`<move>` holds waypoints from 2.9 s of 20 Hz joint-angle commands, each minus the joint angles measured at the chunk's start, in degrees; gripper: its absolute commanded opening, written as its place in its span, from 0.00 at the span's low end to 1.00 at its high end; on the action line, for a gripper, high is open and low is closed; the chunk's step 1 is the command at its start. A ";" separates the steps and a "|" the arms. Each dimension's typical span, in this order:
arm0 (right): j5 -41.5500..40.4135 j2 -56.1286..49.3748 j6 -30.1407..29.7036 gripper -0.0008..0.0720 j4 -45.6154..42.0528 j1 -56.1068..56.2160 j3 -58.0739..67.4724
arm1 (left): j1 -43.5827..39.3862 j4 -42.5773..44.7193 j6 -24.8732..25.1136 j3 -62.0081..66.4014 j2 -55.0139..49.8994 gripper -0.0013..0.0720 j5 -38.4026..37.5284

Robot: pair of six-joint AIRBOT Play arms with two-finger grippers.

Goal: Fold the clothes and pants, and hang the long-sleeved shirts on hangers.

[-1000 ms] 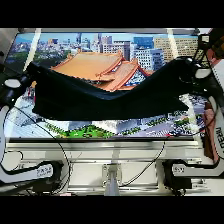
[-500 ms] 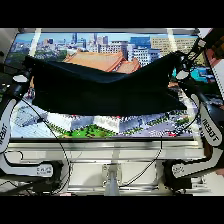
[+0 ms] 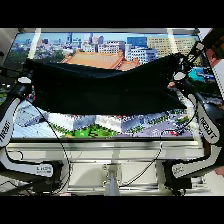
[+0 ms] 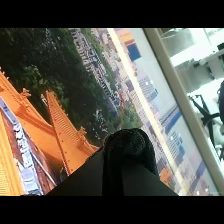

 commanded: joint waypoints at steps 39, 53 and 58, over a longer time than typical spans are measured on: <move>-2.47 -3.39 -42.62 0.96 33.99 -0.79 10.84 | 0.79 28.61 -10.43 -0.17 -2.56 0.98 -5.20; -38.60 3.58 -144.26 0.03 119.67 -10.32 10.84 | 31.78 28.83 6.10 -0.20 18.12 0.12 -61.33; -51.95 3.58 -164.69 0.03 133.59 -10.32 10.84 | 33.14 28.79 20.13 -0.20 12.87 0.13 -79.91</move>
